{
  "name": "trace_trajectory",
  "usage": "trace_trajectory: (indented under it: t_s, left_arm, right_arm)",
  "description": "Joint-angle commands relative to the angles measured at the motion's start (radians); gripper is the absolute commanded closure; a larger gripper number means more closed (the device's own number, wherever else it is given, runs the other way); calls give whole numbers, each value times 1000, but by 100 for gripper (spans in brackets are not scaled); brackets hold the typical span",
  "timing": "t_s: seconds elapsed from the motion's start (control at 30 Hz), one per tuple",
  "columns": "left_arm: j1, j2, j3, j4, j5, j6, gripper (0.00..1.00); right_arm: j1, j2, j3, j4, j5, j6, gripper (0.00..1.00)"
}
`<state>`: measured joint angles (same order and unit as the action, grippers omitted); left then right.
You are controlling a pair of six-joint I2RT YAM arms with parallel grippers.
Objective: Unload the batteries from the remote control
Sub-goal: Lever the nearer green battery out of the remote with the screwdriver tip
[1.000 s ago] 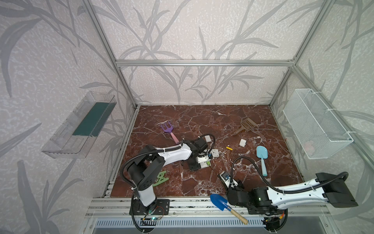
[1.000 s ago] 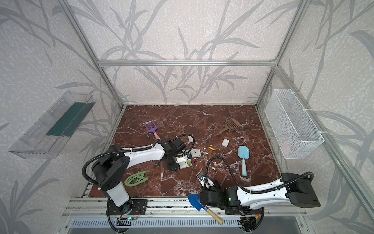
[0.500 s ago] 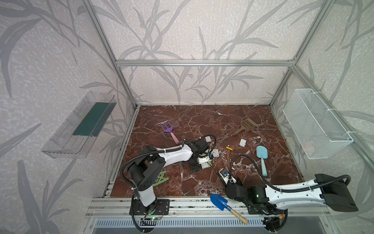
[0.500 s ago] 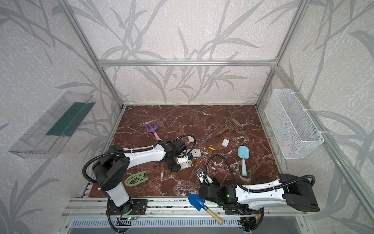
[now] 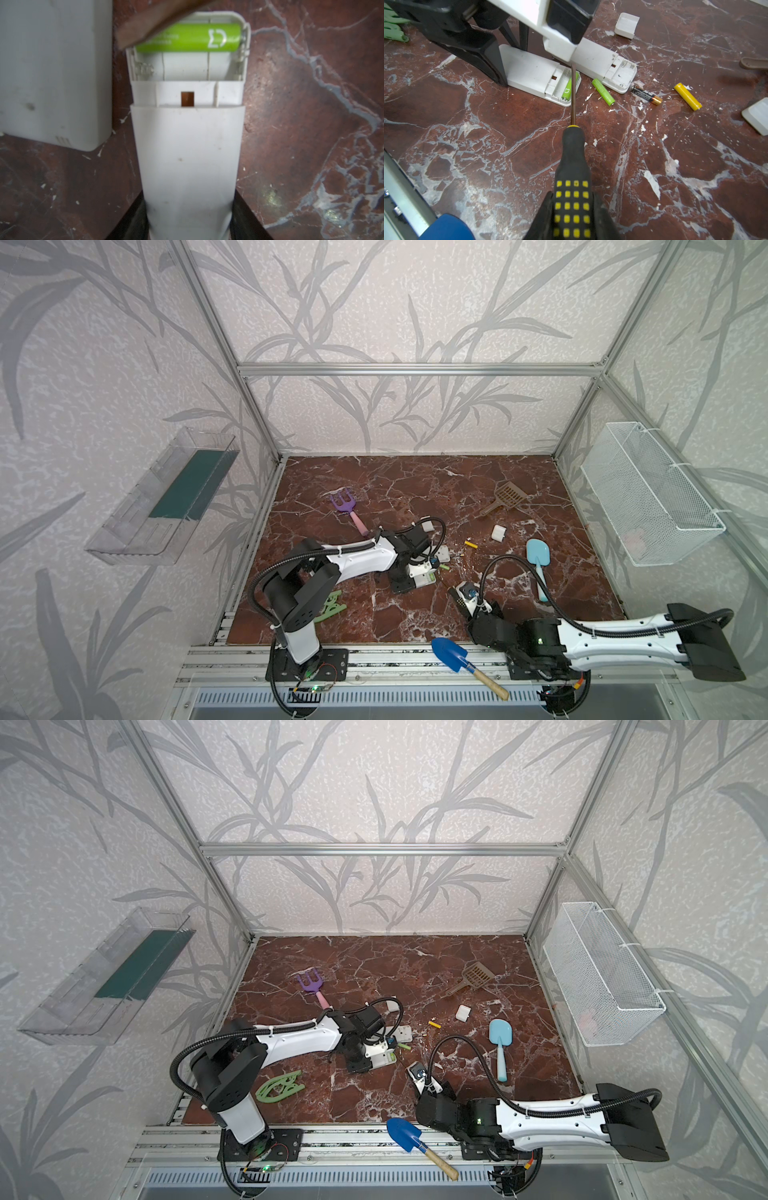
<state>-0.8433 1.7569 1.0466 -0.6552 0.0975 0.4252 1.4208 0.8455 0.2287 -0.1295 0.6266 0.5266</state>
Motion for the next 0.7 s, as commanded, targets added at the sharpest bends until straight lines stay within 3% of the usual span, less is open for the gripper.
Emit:
trace_trajectory:
  t_s: [0.0,0.27,0.67]
  left_arm:
    - [-17,45,-8,-57,12,-9,65]
    - [-17,33,-20,-33,17,-86,65]
    - [-32,26,14,-67,-1,-225,65]
  right_arm:
    - [-6,-15,6,-55,2,7,100]
    - [-6,28,128,-256,-93,100,100]
    - [-4,113,257,-353,-150,145,100]
